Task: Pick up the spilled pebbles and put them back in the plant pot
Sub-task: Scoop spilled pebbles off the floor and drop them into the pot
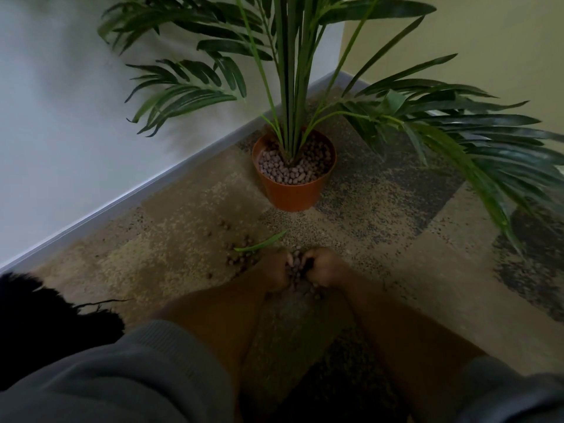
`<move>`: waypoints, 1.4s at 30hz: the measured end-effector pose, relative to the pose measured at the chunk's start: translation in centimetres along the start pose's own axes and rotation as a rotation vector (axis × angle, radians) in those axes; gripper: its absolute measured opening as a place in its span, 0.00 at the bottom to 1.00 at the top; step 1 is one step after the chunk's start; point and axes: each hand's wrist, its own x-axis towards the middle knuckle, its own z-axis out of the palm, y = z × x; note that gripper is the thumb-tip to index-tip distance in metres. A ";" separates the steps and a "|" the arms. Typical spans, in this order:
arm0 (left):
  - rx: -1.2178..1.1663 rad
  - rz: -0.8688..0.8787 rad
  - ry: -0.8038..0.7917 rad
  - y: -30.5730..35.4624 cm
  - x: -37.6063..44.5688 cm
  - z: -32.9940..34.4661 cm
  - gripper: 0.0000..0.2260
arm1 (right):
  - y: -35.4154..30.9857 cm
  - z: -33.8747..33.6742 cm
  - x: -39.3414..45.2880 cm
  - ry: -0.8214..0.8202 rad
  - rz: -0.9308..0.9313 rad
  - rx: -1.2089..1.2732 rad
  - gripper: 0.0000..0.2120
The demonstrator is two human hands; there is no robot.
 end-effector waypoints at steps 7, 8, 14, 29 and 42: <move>-0.317 -0.104 0.041 0.4 0.2 -0.2 0.09 | -0.4 -0.3 1.1 -0.019 0.475 0.831 0.06; -0.367 -0.127 0.046 0.5 0.1 -0.2 0.06 | -0.3 -0.3 1.2 -0.010 0.521 0.948 0.07; -0.726 -0.288 0.014 1.1 -0.1 -0.6 0.05 | 0.6 0.2 1.1 -0.046 0.608 1.365 0.11; -1.769 -0.272 -0.142 3.0 -2.3 -2.9 0.13 | -0.3 0.3 1.5 -0.130 0.415 1.905 0.08; -2.049 -0.380 -0.066 2.5 -2.5 -2.5 0.12 | -0.9 0.0 1.0 -0.176 0.382 1.841 0.11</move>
